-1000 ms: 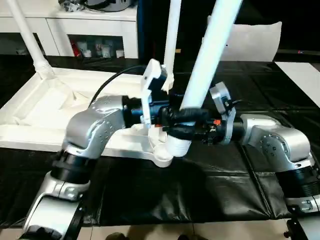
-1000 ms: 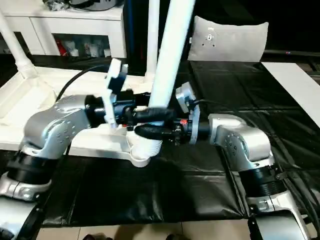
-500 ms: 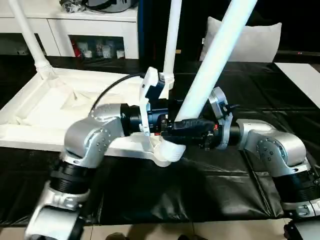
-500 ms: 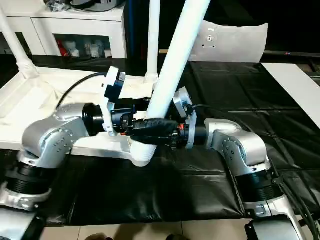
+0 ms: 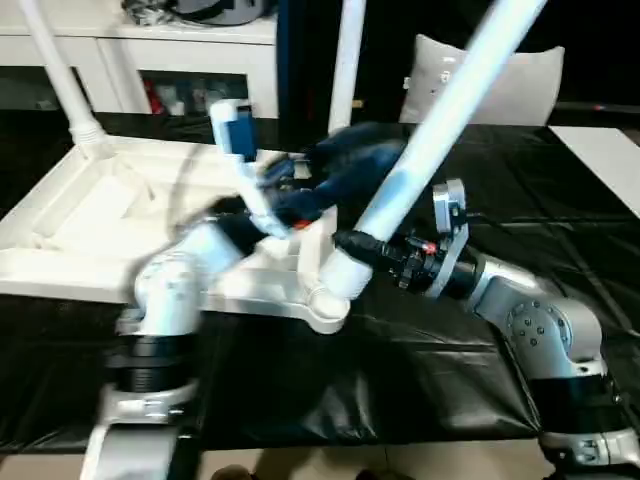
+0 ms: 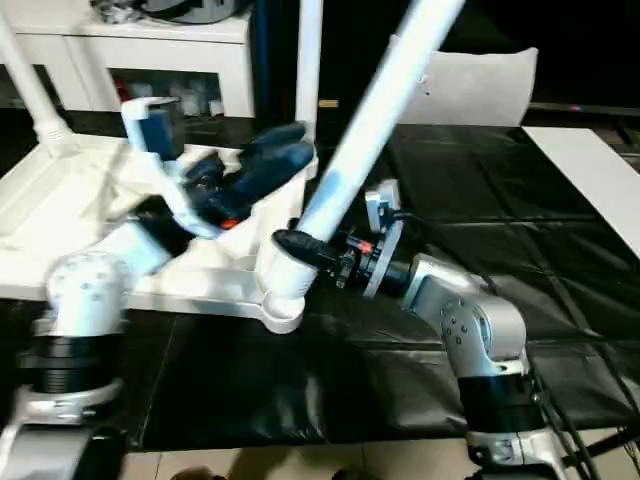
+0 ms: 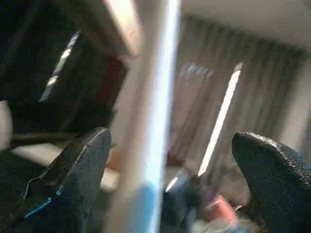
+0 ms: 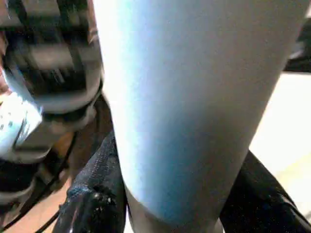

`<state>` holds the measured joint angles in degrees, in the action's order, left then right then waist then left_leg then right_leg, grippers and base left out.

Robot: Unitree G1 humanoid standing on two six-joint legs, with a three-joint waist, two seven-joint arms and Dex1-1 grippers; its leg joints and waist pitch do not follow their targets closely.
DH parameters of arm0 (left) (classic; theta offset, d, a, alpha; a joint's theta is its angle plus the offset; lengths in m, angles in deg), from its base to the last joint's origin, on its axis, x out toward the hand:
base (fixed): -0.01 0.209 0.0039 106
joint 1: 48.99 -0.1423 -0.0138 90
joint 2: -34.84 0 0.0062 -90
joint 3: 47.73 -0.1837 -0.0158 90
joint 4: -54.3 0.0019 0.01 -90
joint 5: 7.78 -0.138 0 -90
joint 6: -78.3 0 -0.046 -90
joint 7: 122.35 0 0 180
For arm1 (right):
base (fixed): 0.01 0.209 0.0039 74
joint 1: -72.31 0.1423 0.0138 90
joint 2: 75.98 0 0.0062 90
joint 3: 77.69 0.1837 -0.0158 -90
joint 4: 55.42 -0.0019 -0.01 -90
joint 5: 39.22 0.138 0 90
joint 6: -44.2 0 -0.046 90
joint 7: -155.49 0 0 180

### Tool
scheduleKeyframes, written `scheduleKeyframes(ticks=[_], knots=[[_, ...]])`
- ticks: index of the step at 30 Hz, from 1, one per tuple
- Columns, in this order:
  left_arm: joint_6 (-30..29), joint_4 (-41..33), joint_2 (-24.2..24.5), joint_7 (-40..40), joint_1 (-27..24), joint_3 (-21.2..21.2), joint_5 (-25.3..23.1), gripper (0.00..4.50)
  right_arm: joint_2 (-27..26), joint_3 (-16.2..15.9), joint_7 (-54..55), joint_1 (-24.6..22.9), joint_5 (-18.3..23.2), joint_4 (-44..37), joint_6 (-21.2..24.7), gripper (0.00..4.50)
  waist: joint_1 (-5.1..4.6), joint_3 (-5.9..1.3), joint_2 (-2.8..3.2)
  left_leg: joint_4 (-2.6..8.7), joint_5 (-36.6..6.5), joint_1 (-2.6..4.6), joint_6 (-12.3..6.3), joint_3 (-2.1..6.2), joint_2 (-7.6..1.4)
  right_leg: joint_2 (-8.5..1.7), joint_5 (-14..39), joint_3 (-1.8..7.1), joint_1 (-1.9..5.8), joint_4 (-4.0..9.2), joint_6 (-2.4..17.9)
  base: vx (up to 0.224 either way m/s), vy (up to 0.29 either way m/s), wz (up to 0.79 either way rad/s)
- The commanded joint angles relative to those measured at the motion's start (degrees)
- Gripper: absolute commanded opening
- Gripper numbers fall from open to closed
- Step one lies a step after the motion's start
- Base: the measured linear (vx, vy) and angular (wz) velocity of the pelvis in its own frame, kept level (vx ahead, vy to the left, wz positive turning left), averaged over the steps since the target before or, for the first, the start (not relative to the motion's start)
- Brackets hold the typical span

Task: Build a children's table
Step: Pick table leg

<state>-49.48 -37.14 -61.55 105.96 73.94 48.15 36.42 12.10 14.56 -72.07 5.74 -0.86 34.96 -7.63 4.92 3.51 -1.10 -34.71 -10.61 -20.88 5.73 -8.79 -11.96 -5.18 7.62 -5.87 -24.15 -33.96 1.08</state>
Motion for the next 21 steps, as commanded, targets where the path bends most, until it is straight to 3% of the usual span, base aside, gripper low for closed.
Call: scheduleKeyframes(ticks=[1,2,4,7,10,12,14,18,21], knots=[[2.0,0.6,4.3,-1.3,-1.5,-1.5,-6.4,4.46,-1.3,3.0,4.4,-1.3,-1.7,-1.9,-4.7,1.93,-0.21,-4.29,0.9,4.31,-14.7,0.39,-0.14,-0.37,-0.06,-1.92,28.6,1.47,3.4,5.59,1.4,0.0,0.0,0.0],[3.9,1.4,8.0,-1.5,-2.4,-3.0,-10.3,4.46,-2.9,4.9,9.0,-1.8,-3.9,-1.9,-9.0,1.93,-0.42,-4.12,0.95,4.41,-15.3,0.44,0.08,-0.4,0.06,-1.88,30.1,1.39,3.26,5.78,0.7,0.0,0.0,0.0],[5.2,1.6,10.0,-1.2,-3.0,-3.8,-12.2,4.46,-3.1,5.4,11.2,-2.0,-4.2,-2.0,-8.6,1.93,-0.64,-4.35,1.21,4.42,-15.3,0.86,0.85,-0.23,0.31,-1.88,30.6,1.38,3.28,5.78,0.1,0.0,0.0,0.0],[8.8,1.7,15.8,2.1,-4.8,-7.0,-17.5,4.46,-0.6,3.0,12.9,-3.6,-8.6,-2.7,-7.8,1.93,-0.68,-4.26,1.84,4.72,-16.5,1.02,0.74,-0.14,-0.12,-1.77,27.0,1.71,3.37,5.11,2.6,0.0,0.0,0.0],[10.9,1.7,20.6,6.1,-6.1,-10.8,-22.0,4.46,1.1,0.2,14.0,-5.9,-12.5,-2.3,-7.3,1.93,-0.57,-4.15,1.32,4.9,-16.6,0.84,0.63,-0.13,-0.08,-1.95,26.8,1.9,3.55,5.11,2.7,0.0,0.0,0.0],[11.7,2.1,22.4,7.9,-6.4,-13.0,-23.8,4.46,1.0,-0.4,14.0,-6.9,-13.4,-1.9,-8.5,1.93,-0.46,-4.21,1.45,4.88,-17.0,1.01,0.67,-0.25,-0.14,-2.17,27.4,2.06,3.45,5.03,3.5,0.0,0.0,0.0],[15.1,3.9,25.9,12.0,-6.7,-18.7,-28.6,4.46,0.8,-1.9,15.3,-7.9,-16.2,-1.1,-11.7,1.93,-0.37,-4.13,1.5,5.03,-17.0,0.81,0.62,-0.17,-0.19,-2.23,27.2,2.14,3.45,4.93,3.6,0.0,0.0,0.0],[20.4,7.7,27.4,14.7,-6.2,-22.9,-33.4,4.1,0.8,-2.7,17.7,-8.0,-18.8,-0.4,-12.9,1.93,-0.51,-4.03,1.56,5.06,-18.0,1.08,1.21,-0.15,-0.1,-2.43,30.1,2.2,3.29,5.23,2.8,0.0,0.0,0.0],[25.6,15.1,26.6,19.0,-4.2,-25.3,-35.7,3.8,1.3,-3.5,16.2,-8.4,-19.8,-0.4,-15.4,1.93,-0.71,-3.96,1.38,5.01,-18.8,1.02,0.95,-0.2,0.12,-2.37,31.4,2.13,3.21,5.65,1.9,0.0,0.0,0.0]])
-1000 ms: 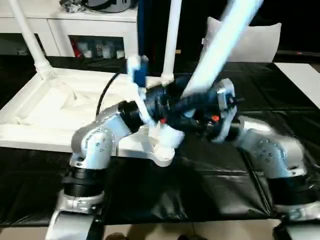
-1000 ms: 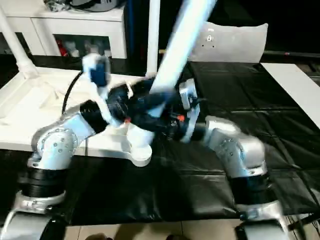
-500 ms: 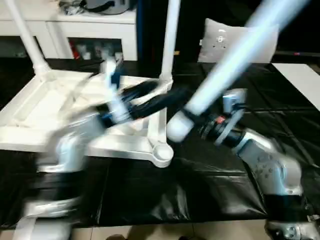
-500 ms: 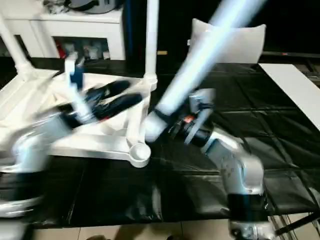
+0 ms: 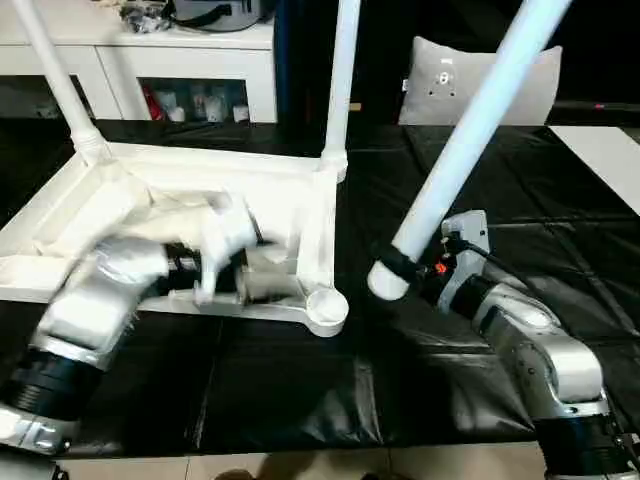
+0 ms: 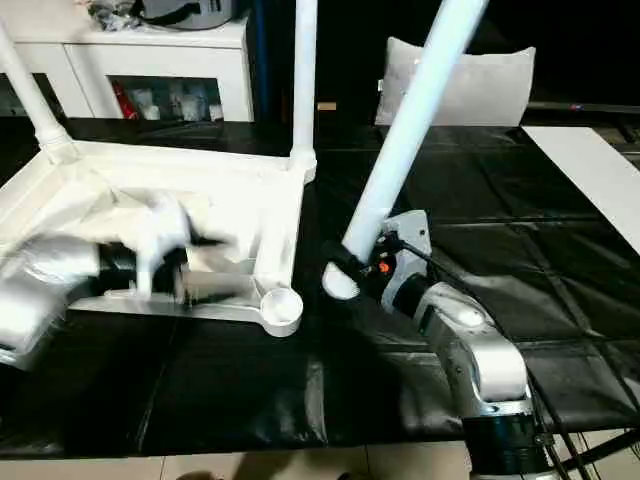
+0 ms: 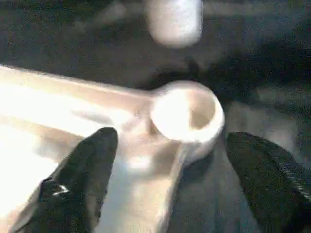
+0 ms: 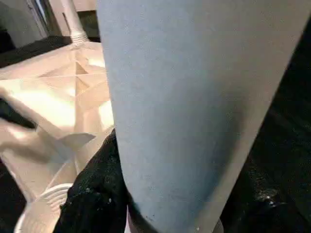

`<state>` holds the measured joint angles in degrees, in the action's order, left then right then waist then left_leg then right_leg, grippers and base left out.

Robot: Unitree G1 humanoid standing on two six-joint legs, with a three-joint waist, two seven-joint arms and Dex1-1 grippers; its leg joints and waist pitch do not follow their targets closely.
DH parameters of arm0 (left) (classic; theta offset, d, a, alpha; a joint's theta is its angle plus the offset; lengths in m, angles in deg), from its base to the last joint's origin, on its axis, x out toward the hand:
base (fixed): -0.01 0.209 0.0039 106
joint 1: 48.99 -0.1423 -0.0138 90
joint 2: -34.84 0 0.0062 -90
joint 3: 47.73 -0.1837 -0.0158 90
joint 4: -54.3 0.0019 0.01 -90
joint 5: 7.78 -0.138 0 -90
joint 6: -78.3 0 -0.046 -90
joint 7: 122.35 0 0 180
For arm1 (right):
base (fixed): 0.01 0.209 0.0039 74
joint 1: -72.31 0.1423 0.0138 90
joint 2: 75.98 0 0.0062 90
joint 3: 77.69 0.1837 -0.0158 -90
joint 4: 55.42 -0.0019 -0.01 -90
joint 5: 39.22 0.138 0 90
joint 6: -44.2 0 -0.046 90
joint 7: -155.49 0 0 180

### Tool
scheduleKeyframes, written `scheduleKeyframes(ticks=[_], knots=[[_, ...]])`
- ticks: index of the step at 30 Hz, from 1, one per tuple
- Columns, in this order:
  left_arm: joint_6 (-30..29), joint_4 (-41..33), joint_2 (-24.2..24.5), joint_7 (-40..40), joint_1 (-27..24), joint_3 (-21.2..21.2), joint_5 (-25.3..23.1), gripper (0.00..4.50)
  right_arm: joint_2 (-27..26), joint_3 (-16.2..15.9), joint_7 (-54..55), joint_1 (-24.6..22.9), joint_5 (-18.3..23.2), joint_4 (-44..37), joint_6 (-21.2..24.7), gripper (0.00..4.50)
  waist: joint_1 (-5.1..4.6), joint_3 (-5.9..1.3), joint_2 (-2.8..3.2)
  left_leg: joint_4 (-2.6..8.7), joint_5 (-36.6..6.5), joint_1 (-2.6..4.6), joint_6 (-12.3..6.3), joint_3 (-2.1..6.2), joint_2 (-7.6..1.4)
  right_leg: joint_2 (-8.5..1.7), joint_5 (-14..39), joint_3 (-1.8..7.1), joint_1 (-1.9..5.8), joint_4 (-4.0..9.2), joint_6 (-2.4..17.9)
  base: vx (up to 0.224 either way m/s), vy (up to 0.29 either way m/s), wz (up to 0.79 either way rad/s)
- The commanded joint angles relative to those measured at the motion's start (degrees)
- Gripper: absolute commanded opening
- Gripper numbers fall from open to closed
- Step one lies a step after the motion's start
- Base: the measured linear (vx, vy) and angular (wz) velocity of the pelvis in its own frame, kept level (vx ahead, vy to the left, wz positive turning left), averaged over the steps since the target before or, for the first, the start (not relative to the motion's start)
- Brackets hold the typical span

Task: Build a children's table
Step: Pick table leg, then insert table leg to table base

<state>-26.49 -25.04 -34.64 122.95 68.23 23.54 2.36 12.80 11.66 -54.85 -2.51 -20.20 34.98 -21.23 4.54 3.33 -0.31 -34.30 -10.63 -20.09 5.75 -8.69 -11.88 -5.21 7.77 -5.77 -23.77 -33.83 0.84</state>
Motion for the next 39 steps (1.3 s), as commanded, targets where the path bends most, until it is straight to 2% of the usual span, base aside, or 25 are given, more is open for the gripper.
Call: scheduleKeyframes(ticks=[1,2,3,4,5,9,10,11,13,14,15,16,19,20,24,28,38,39], knots=[[3.7,5.4,-1.1,2.4,2.5,-0.5,-1.7,3.69,0.9,-0.6,-2.4,-0.3,0.1,-0.5,-2.0,1.93,-0.35,-3.72,0.66,4.51,-19.0,0.3,0.77,-0.38,0.14,-2.3,31.9,1.94,2.7,5.69,1.9,0.0,0.0,0.0],[5.2,9.0,-2.1,3.1,4.0,-0.5,-1.8,3.69,1.3,-0.7,-4.4,-0.6,0.9,-0.8,-1.9,1.93,-0.4,-3.72,0.65,4.37,-19.4,0.42,0.35,-0.48,0.29,-2.2,32.8,1.77,2.63,6.05,1.6,0.0,0.0,0.0],[5.5,10.8,-2.3,4.0,4.9,-0.7,-1.8,3.64,1.6,-0.9,-5.3,-0.8,1.4,-1.2,-1.4,1.93,-0.11,-3.92,0.7,4.4,-19.2,0.5,0.45,-0.29,0.03,-2.48,32.0,1.84,2.75,5.79,1.9,0.0,0.0,0.0],[5.5,11.5,-2.4,4.4,5.2,-0.9,-1.8,3.63,1.7,-1.0,-5.8,-0.9,1.6,-1.4,-1.1,1.93,-0.2,-3.93,0.63,4.58,-19.0,0.2,0.39,-0.17,-0.06,-2.52,31.3,1.83,3.04,5.6,2.3,0.0,0.0,0.0],[6.0,14.2,-2.6,6.0,6.6,-1.5,-1.9,3.33,2.1,-1.3,-7.1,-1.3,2.6,-2.2,-0.4,1.93,-0.07,-3.88,0.61,4.63,-19.2,0.37,0.23,-0.24,-0.21,-2.5,30.4,1.92,2.84,5.62,3.0,0.0,0.0,0.0],[8.3,18.9,-3.2,8.4,8.9,-2.3,-2.6,3.19,2.5,-1.8,-7.8,-1.8,3.1,-2.9,-0.2,1.93,0.09,-3.95,0.5,4.73,-18.2,0.05,0.11,-0.2,-0.28,-2.65,28.7,2.04,3.14,5.29,4.1,0.0,0.0,0.0],[8.3,18.9,-3.2,8.4,8.9,-2.3,-2.6,3.14,2.5,-1.8,-7.8,-1.8,3.1,-2.9,-0.2,1.93,-0.02,-3.97,0.79,4.65,-18.2,0.18,0.31,-0.3,-0.25,-2.58,28.2,2.09,3.02,5.26,4.5,0.0,0.0,0.0],[10.7,23.1,-4.1,9.7,10.5,-2.5,-3.4,2.93,2.4,-1.8,-7.9,-1.9,2.7,-2.8,-0.6,1.93,0.04,-4.03,0.72,4.72,-17.7,0.06,0.34,-0.23,-0.31,-2.64,27.3,2.11,3.22,5.1,4.8,0.0,0.0,0.0],[12.8,26.3,-4.7,10.6,11.8,-2.8,-4.5,2.85,2.4,-1.7,-8.2,-1.9,2.6,-2.6,-0.8,1.93,0.12,-4.09,0.62,4.6,-17.1,0.09,0.1,-0.36,-0.09,-2.54,27.0,2.14,3.19,5.24,4.7,0.0,0.0,0.0],[14.9,30.0,-5.3,11.8,13.2,-3.2,-5.7,2.71,2.5,-1.7,-8.6,-1.9,2.5,-2.5,-1.0,1.93,0.09,-4.09,1.01,4.62,-16.9,0.1,0.29,-0.4,-0.14,-2.58,26.1,2.22,3.24,5.28,5.0,0.0,0.0,0.0],[15.4,30.9,-5.5,12.0,13.6,-3.2,-5.9,2.59,2.5,-1.7,-8.6,-1.9,2.6,-2.5,-1.0,1.93,0.16,-4.16,0.92,4.64,-17.1,0.14,0.44,-0.33,-0.24,-2.7,25.9,2.2,3.34,5.07,5.2,0.0,0.0,0.0],[15.7,31.9,-5.6,12.2,14.0,-3.2,-6.0,2.59,2.6,-1.7,-8.7,-2.0,2.7,-2.6,-1.0,1.93,0.19,-4.19,1.19,4.65,-17.2,0.18,0.5,-0.32,-0.25,-2.68,25.6,2.24,3.37,5.02,5.5,0.0,0.0,0.0],[16.6,34.3,-6.1,12.8,15.2,-3.2,-6.1,2.36,2.8,-1.7,-9.1,-2.2,3.0,-3.0,-0.7,1.93,0.32,-4.25,0.96,4.67,-16.6,0.09,0.57,-0.35,-0.4,-2.75,23.3,2.36,3.54,4.56,6.9,0.0,0.0,0.0],[17.6,36.4,-6.4,13.8,16.1,-3.1,-6.4,2.28,3.0,-1.7,-9.3,-2.3,3.3,-3.2,-0.5,1.93,0.32,-4.26,1.16,4.69,-16.5,0.13,0.61,-0.35,-0.48,-2.77,22.8,2.4,3.54,4.49,7.3,0.0,0.0,0.0],[20.6,41.7,-7.1,15.6,18.1,-3.0,-8.1,1.93,3.1,-1.7,-9.6,-2.3,3.5,-3.2,-0.4,1.93,0.37,-4.14,1.08,4.72,-16.9,0.22,0.39,-0.4,-0.4,-2.73,23.3,2.36,3.54,4.78,7.4,0.0,0.0,0.0],[21.7,43.6,-7.1,16.0,18.7,-3.1,-9.0,1.69,3.2,-1.6,-9.8,-2.2,3.4,-3.2,-0.4,1.93,0.4,-4.05,1.04,4.73,-17.9,0.31,0.52,-0.33,-0.39,-2.89,26.0,2.27,3.5,5.07,6.7,0.0,0.0,0.0],[25.3,48.7,-8.0,16.1,19.1,-2.0,-10.5,0.82,3.3,-1.5,-10.1,-1.5,3.6,-2.8,-0.3,1.93,0.5,-4.1,0.96,4.76,-17.2,0.22,0.34,-0.34,-0.5,-2.92,24.5,2.38,3.55,4.87,7.3,0.0,0.0,0.0],[25.6,49.0,-8.1,16.1,19.1,-1.8,-10.5,0.82,3.2,-1.5,-10.1,-1.4,3.6,-2.9,-0.2,1.93,0.47,-4.15,0.62,4.79,-17.1,0.21,0.36,-0.33,-0.61,-3.0,24.4,2.41,3.59,4.82,7.4,0.0,0.0,0.0]])
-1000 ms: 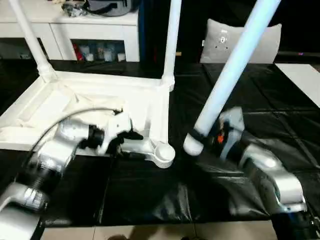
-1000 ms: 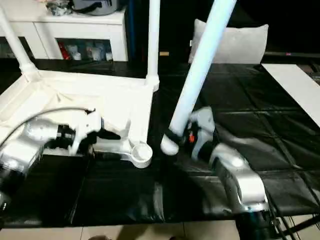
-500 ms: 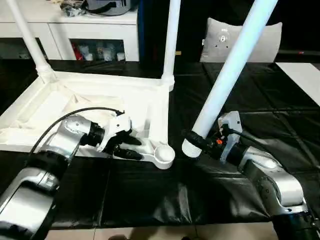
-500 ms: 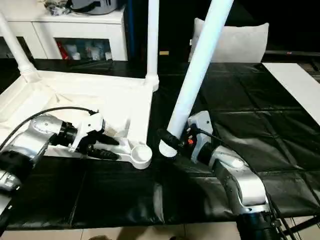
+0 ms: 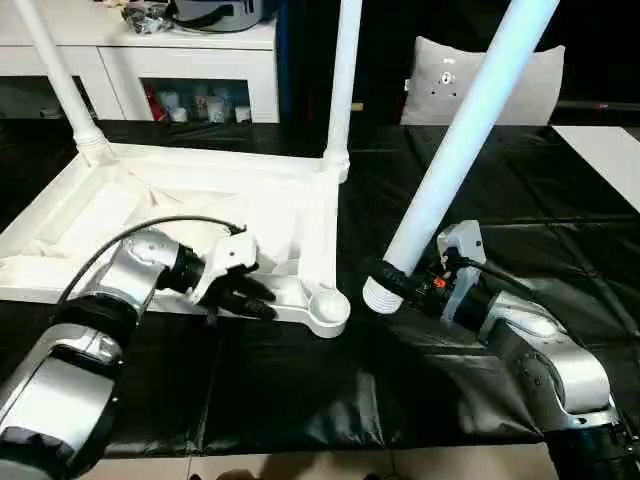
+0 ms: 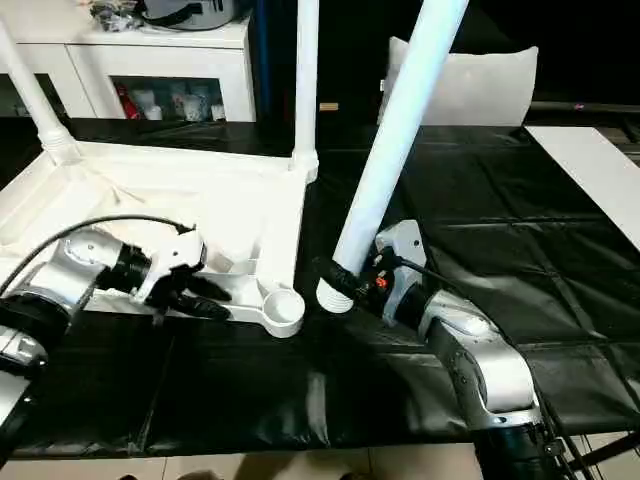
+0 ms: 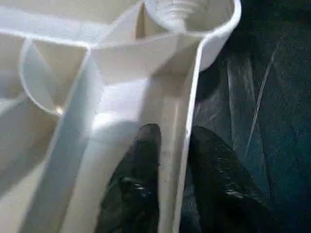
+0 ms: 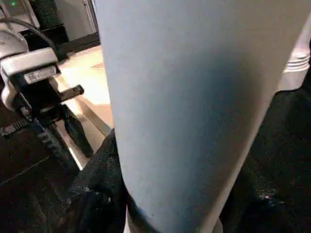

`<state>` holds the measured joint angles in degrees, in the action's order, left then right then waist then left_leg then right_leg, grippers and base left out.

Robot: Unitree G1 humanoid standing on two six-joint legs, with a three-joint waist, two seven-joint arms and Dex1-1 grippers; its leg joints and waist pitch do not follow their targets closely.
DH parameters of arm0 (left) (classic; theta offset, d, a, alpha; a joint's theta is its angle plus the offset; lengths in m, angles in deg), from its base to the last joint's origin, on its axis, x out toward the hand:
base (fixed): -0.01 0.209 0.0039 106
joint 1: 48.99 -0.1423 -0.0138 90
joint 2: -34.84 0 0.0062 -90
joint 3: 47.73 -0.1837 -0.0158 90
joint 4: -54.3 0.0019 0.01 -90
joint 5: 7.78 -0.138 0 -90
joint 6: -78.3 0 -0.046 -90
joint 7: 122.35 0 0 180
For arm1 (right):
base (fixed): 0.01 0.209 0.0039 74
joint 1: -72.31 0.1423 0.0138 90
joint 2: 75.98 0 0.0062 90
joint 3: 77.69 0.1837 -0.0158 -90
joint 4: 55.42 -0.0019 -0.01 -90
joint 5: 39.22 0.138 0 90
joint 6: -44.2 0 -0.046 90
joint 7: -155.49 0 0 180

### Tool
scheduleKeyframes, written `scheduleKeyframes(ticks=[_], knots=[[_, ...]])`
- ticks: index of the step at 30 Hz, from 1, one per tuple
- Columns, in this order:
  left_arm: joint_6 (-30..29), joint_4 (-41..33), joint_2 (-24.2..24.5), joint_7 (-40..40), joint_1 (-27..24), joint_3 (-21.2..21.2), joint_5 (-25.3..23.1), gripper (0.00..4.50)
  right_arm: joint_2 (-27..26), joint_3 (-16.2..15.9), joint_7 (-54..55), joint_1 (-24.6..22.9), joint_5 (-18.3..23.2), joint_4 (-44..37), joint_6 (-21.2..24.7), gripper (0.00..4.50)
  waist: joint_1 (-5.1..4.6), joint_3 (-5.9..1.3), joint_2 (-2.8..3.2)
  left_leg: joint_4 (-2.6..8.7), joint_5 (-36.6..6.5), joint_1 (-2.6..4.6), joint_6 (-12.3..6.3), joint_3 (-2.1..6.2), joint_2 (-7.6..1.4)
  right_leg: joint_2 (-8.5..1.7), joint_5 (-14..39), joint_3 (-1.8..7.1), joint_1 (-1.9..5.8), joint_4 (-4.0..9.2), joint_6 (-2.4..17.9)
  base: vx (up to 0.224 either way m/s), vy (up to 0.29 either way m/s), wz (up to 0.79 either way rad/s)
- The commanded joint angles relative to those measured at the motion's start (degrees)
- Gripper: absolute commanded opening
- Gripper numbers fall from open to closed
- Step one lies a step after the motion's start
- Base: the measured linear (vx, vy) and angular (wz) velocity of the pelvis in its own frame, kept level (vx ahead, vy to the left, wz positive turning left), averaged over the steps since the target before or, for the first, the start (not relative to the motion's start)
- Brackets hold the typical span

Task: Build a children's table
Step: Insert table leg to table base

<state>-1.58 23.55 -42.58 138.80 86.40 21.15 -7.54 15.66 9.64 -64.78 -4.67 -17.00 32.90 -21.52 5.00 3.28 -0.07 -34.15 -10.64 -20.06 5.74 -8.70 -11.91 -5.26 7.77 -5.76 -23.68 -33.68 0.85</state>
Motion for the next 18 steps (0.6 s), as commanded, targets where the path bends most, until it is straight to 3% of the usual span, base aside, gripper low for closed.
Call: scheduleKeyframes(ticks=[1,7,10,12,13,18], knots=[[0.8,0.6,-0.2,0.3,0.9,0.9,-0.6,0.66,0.4,0.5,-0.2,0.9,0.4,-0.8,0.2,1.93,0.08,-4.05,0.52,4.63,-17.1,0.21,0.34,-0.33,-0.56,-2.96,24.4,2.4,3.46,4.61,7.5,0.0,0.0,0.0],[1.0,0.8,-0.4,0.6,0.3,1.2,-0.6,0.11,0.7,0.4,-0.5,2.1,1.0,-1.1,1.4,1.93,0.03,-3.95,0.48,4.7,-17.1,0.11,0.28,-0.3,-0.59,-3.07,25.6,2.41,3.49,4.72,7.3,0.0,0.0,0.0],[-1.7,-1.1,-2.0,0.8,-0.6,4.3,2.8,0.05,1.0,0.2,-0.9,3.3,1.4,-1.7,2.6,1.93,-0.04,-4.02,0.41,4.69,-16.4,0.02,0.29,-0.34,-0.62,-3.03,24.3,2.51,3.59,4.54,7.7,0.0,0.0,0.0],[-4.8,-4.7,-3.0,-1.2,-2.1,4.7,3.7,0.02,1.5,-0.7,-1.6,4.1,1.2,-2.3,3.5,1.93,-0.09,-3.98,0.29,4.67,-15.8,-0.14,0.19,-0.38,-0.69,-3.05,23.2,2.53,3.74,4.22,8.5,0.0,0.0,0.0],[-5.8,-5.4,-3.2,-2.4,-2.5,4.6,3.3,0.02,1.5,-0.8,-1.6,4.3,1.3,-2.4,3.7,1.93,-0.03,-3.93,0.29,4.56,-15.9,0.09,-0.08,-0.53,-0.6,-3.04,24.4,2.53,3.53,4.45,8.2,0.0,0.0,0.0],[-11.2,-11.3,-5.8,-11.4,-5.4,5.0,2.0,0.0,1.0,-1.7,-1.2,5.2,1.3,-2.8,4.5,1.93,-0.07,-4.1,0.16,4.46,-13.6,-0.25,-0.51,-0.63,-0.52,-2.89,25.6,2.46,3.66,4.45,6.9,0.0,0.0,0.0]])
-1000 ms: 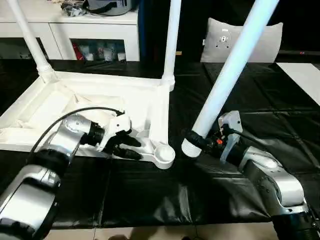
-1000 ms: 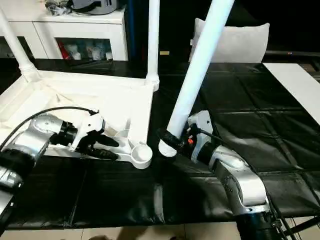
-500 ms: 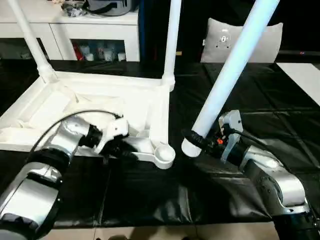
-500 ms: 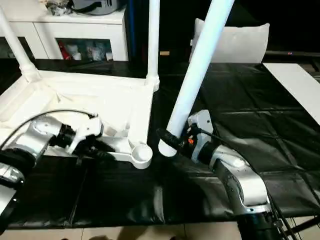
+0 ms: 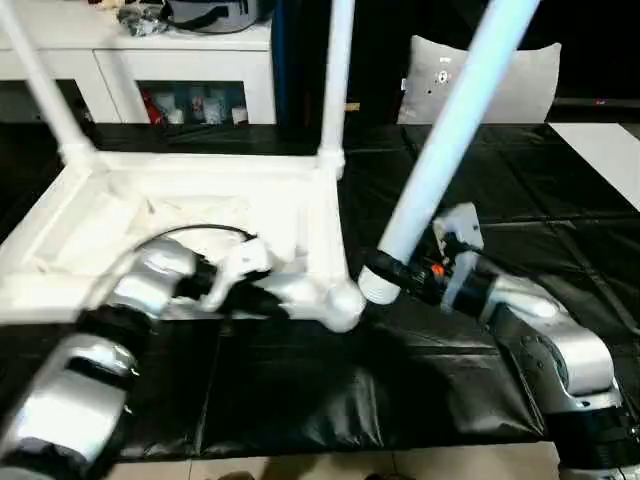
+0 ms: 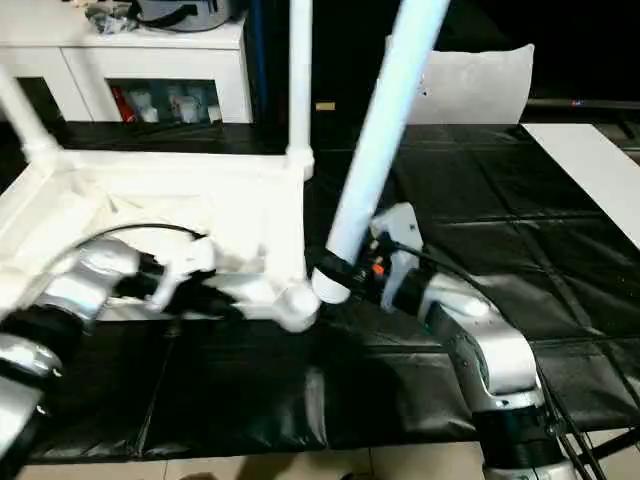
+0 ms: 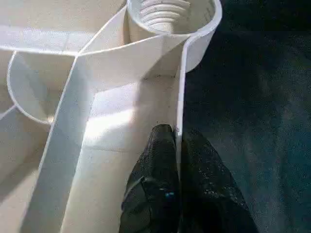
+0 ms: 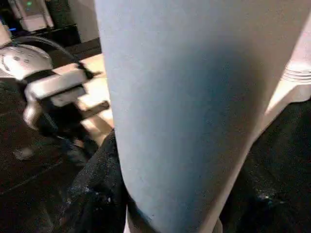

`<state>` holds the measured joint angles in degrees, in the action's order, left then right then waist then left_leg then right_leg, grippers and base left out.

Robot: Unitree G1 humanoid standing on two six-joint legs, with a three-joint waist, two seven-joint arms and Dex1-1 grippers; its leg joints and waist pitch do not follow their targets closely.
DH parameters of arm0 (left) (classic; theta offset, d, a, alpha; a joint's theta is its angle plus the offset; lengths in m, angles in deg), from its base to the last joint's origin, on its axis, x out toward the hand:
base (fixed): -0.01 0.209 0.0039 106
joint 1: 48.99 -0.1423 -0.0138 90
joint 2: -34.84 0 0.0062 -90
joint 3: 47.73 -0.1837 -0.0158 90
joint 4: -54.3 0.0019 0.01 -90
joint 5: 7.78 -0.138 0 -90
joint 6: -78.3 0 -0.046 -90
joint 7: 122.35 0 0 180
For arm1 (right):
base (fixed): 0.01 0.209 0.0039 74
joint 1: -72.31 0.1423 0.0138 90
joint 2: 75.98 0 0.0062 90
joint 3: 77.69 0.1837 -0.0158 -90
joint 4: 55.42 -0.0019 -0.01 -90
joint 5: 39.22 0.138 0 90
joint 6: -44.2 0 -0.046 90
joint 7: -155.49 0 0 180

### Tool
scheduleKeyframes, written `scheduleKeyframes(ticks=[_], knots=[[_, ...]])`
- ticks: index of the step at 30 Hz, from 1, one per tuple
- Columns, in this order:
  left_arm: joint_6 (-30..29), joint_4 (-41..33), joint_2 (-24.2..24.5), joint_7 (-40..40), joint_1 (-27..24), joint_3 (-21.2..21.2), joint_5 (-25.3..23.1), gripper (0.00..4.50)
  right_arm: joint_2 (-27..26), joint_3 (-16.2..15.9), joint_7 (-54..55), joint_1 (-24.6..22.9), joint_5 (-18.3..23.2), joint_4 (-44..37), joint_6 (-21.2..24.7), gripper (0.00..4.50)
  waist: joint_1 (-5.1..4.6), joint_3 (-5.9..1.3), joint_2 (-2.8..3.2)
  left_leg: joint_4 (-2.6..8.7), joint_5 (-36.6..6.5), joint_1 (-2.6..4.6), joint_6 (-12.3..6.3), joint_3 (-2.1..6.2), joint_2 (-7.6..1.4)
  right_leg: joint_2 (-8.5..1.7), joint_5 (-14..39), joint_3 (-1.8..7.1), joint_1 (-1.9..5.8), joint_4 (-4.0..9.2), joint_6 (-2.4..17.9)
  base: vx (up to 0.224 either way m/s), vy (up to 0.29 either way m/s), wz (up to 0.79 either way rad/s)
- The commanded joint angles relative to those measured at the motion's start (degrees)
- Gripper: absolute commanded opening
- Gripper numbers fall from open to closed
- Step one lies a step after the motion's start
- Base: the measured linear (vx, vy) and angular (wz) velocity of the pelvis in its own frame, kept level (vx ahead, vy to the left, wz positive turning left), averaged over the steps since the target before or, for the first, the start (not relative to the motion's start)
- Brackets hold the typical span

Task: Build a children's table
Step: Insert table leg to table base

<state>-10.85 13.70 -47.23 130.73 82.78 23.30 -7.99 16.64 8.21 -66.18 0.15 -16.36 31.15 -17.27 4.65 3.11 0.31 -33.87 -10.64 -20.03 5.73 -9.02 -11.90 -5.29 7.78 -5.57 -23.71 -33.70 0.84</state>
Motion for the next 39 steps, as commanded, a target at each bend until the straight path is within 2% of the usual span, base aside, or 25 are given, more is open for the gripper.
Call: scheduleKeyframes(ticks=[1,2,4,5,6,8,11,12,14,17,19,23,28,29,32,33,35,39], knots=[[-2.2,-2.1,-1.4,-3.8,-2.1,2.8,2.4,0.0,-0.1,-0.4,0.2,0.4,0.6,-1.0,0.2,1.93,0.3,-3.99,-0.13,4.13,-13.5,-0.22,-0.53,-0.31,-0.56,-2.93,25.4,2.28,3.64,4.48,6.9,0.0,0.0,0.0],[-2.5,-3.1,-1.7,-4.6,-2.7,2.8,2.1,0.0,-0.2,-0.6,0.3,0.3,0.4,-0.9,0.2,1.93,0.22,-3.92,-0.25,4.11,-13.4,-0.27,-0.78,-0.4,-0.49,-2.84,25.8,2.26,3.55,4.64,6.7,0.0,0.0,0.0],[-2.8,-5.7,-1.9,-5.4,-4.1,2.7,1.1,0.0,-0.3,-0.8,0.3,0.2,-0.1,-0.5,0.0,1.93,0.16,-4.0,-0.08,4.18,-13.5,-0.28,-0.86,-0.32,-0.55,-2.81,26.0,2.26,3.53,4.66,6.4,0.0,0.0,0.0],[-4.9,-9.2,-2.2,-6.4,-5.7,2.9,0.7,0.0,-0.4,-0.9,0.6,0.1,-0.7,-0.1,-0.1,1.93,0.07,-4.01,-0.11,4.2,-13.7,-0.28,-0.79,-0.31,-0.64,-2.88,25.8,2.28,3.51,4.64,6.3,0.0,0.0,0.0],[-4.9,-9.2,-2.2,-6.4,-5.7,2.9,0.7,0.0,-0.4,-0.9,0.6,0.1,-0.7,-0.1,-0.1,1.93,-0.02,-3.92,-0.04,4.2,-14.0,-0.17,-0.92,-0.36,-0.56,-2.76,26.5,2.21,3.33,4.82,6.2,0.0,0.0,0.0],[-5.3,-13.3,-2.3,-7.1,-7.8,2.6,1.2,0.0,-0.7,-0.6,1.3,0.1,-1.2,0.8,-0.5,1.93,-0.07,-3.96,-0.02,4.26,-14.1,-0.36,-0.91,-0.3,-0.51,-2.78,27.1,2.18,3.45,4.84,5.8,0.0,0.0,0.0],[-4.4,-15.4,-2.9,-5.6,-9.4,2.8,3.3,0.0,-0.9,-0.6,2.6,0.3,-2.4,2.3,-1.9,1.93,-0.34,-3.92,0.04,4.24,-14.7,-0.24,-1.05,-0.37,-0.36,-2.67,27.9,2.08,3.24,5.13,5.4,0.0,0.0,0.0],[-4.4,-15.4,-3.0,-5.6,-9.4,2.8,3.3,0.0,-1.0,-0.6,2.6,0.3,-2.4,2.4,-1.9,1.93,-0.37,-3.93,-0.01,4.21,-14.5,-0.27,-1.15,-0.42,-0.29,-2.67,28.0,2.1,3.19,5.2,5.3,0.0,0.0,0.0],[-4.4,-14.4,-3.5,-5.2,-9.1,3.6,4.1,0.56,-1.3,-0.3,3.1,0.5,-2.4,2.8,-2.2,1.93,-0.29,-4.01,0.1,4.13,-14.1,-0.2,-1.33,-0.51,-0.17,-2.64,28.3,2.08,3.12,5.29,4.9,0.0,0.0,0.0],[-2.7,-13.2,-3.4,-6.0,-9.0,3.6,2.6,0.59,-1.3,-0.4,3.0,0.3,-2.4,2.5,-2.2,1.93,-0.19,-4.17,0.3,4.2,-13.9,-0.2,-1.51,-0.46,-0.37,-2.51,26.0,2.08,3.16,5.21,5.7,0.0,0.0,0.0],[-1.6,-12.5,-3.2,-7.3,-9.1,3.4,1.5,0.92,-1.3,-0.4,2.9,0.1,-2.4,2.1,-2.1,1.93,-0.12,-4.2,0.45,4.32,-14.1,-0.27,-1.51,-0.36,-0.46,-2.47,24.0,2.12,3.27,4.92,6.0,0.0,0.0,0.0],[-1.0,-11.4,-2.4,-7.5,-9.3,3.1,0.2,0.99,-1.3,-0.4,2.6,-0.3,-2.0,1.6,-2.0,1.93,-0.18,-3.99,0.48,4.43,-15.8,-0.04,-1.22,-0.36,-0.37,-2.5,26.7,2.0,3.21,5.34,5.1,0.0,0.0,0.0],[-0.2,-10.7,-1.3,-6.6,-9.4,2.6,-0.3,0.99,-1.4,-0.7,2.4,-0.3,-1.9,1.4,-1.8,1.93,-0.48,-3.79,0.44,4.41,-17.3,0.01,-0.97,-0.24,-0.18,-2.56,30.7,1.71,3.1,5.87,3.6,0.0,0.0,0.0],[0.1,-10.6,-1.0,-6.2,-9.4,2.3,-0.4,0.72,-1.4,-0.7,2.3,-0.2,-1.9,1.5,-1.8,1.93,-0.67,-3.81,0.17,4.42,-17.6,-0.01,-1.02,-0.19,-0.18,-2.58,31.7,1.62,3.06,6.08,3.1,0.0,0.0,0.0],[-0.3,-11.0,0.0,-5.2,-9.6,1.8,-0.8,0.6,-1.5,-0.9,2.1,0.0,-2.0,1.7,-1.8,1.93,-1.04,-3.69,0.36,4.49,-18.1,-0.03,-1.03,-0.08,-0.2,-2.58,32.4,1.53,2.97,6.14,2.9,0.0,0.0,0.0],[-0.4,-11.3,0.3,-5.0,-9.8,1.7,-0.9,0.6,-1.5,-1.0,2.1,0.0,-2.1,1.8,-1.8,1.93,-1.19,-3.68,0.36,4.46,-18.4,-0.03,-1.01,-0.05,-0.16,-2.6,32.8,1.5,2.97,6.18,2.8,0.0,0.0,0.0],[-0.4,-11.2,0.4,-4.8,-9.7,1.7,-1.0,0.29,-1.5,-1.2,1.9,0.3,-2.1,2.0,-1.7,1.93,-1.31,-3.7,0.16,4.4,-18.3,-0.05,-1.12,-0.07,-0.11,-2.62,33.2,1.49,2.92,6.24,2.8,0.0,0.0,0.0],[-0.4,-11.1,0.4,-4.4,-9.7,1.6,-0.9,0.07,-1.3,-1.7,1.4,0.8,-2.2,2.3,-1.0,1.93,-1.28,-3.7,0.2,4.37,-17.8,-0.07,-1.33,-0.1,-0.11,-2.65,33.3,1.51,2.9,6.23,2.8,0.0,0.0,0.0]])
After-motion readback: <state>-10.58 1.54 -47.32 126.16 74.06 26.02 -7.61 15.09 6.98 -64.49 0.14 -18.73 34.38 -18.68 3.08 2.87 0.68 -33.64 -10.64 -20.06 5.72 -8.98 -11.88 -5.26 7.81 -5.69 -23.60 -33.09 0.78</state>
